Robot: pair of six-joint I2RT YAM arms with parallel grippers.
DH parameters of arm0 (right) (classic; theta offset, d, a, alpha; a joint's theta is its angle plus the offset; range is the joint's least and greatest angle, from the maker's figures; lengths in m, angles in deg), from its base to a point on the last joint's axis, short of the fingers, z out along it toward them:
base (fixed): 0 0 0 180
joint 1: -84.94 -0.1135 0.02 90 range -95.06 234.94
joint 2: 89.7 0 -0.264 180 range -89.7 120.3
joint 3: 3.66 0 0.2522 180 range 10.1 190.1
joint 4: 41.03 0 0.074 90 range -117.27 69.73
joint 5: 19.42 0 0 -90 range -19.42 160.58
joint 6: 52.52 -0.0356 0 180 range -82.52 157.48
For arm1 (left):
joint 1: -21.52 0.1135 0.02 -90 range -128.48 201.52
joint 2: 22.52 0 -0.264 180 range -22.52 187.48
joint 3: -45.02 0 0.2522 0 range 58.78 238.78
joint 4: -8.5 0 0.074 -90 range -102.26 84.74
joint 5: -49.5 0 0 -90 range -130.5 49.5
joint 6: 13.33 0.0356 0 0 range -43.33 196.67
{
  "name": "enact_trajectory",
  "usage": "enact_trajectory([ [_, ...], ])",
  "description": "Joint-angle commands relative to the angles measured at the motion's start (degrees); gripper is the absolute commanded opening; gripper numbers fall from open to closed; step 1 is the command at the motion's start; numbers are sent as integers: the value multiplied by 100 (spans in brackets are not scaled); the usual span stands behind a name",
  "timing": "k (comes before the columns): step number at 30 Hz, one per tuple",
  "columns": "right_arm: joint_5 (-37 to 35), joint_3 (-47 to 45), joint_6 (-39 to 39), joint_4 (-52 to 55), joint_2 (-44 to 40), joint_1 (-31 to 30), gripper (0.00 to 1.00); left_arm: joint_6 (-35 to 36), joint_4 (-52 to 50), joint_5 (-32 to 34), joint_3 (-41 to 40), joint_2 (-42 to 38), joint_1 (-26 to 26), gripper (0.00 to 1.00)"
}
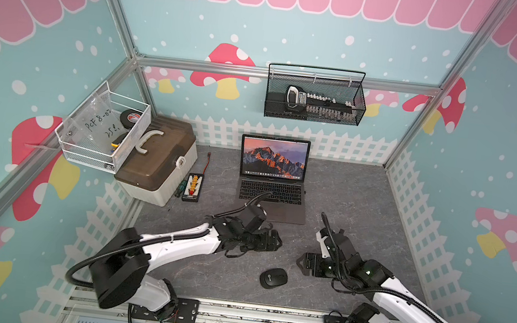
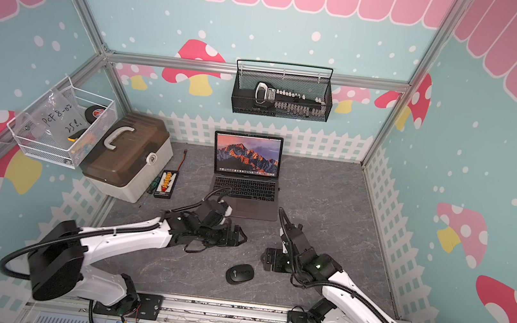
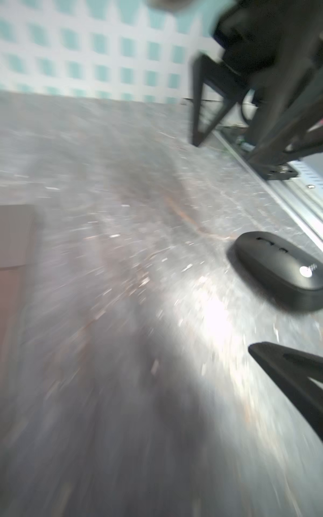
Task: Insert the wireless mouse receiver into the laptop
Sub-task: Move the mouse to the center of the board, then adjust the mouse at the center of the board.
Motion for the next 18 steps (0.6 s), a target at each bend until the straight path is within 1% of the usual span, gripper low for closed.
enact_trajectory([
  [1,571,27,947,-889,198,-247,91,-32,-332,1360,-457,-656,265,99],
  [2,776,31,1054,-1134,431,-339,91,-2,-400,1430,-542,-873,414,99],
  [4,1063,183,1201,-1281,887,-621,90,74,-616,1495,-660,-1195,721,99],
  [6,1258,246,1234,-1367,1150,-913,86,139,-876,1621,-785,-1529,959,99],
  [8,1522,187,1252,-1357,1238,-1079,77,185,-1037,1711,-927,-1818,1128,99],
  [10,1738,126,1307,-1110,1327,-1276,69,203,-1126,1739,-1070,-2075,1304,99],
  [11,1807,123,1339,-924,1385,-1409,63,209,-1159,1708,-1142,-2186,1386,99],
  [13,1757,131,1322,-633,1480,-1688,46,229,-1180,1663,-1248,-2337,1564,100],
  [15,1557,131,1187,-475,1551,-1839,29,253,-1182,1589,-1315,-2409,1725,99],
  [17,1268,68,1039,-484,1580,-1862,2,297,-1179,1555,-1338,-2406,1819,99],
  [18,1078,45,987,-534,1610,-1856,0,321,-1173,1537,-1326,-2381,1858,99],
])
